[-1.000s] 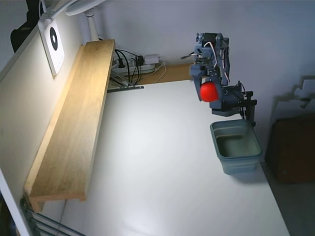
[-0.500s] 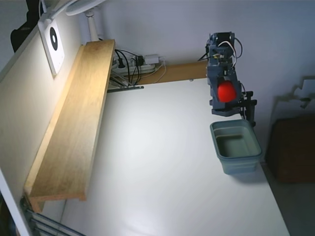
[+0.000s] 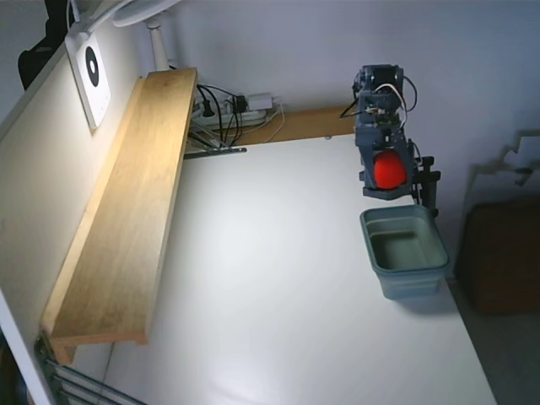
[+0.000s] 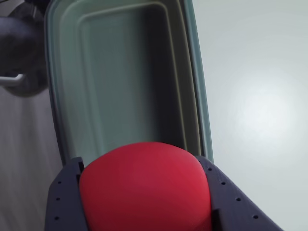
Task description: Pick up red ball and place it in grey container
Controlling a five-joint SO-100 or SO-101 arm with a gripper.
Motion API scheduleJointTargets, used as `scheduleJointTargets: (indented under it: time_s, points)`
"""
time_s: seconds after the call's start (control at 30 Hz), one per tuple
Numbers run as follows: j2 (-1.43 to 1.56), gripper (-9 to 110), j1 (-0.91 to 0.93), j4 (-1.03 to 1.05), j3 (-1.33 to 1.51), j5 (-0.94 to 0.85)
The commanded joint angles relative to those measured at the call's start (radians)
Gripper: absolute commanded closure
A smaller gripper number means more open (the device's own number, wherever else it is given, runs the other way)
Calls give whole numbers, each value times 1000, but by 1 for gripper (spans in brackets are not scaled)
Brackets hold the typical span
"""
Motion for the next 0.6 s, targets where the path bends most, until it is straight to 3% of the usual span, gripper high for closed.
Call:
scheduleJointTargets:
  time_s: [0.0,0.37,0.4,0.57]
  points:
    - [-33,78,-17,-10,-88,3]
    - [-227,78,-17,0,-292,3]
    - [-235,63,-17,1,-301,3]
    - [-235,63,-17,1,-301,3]
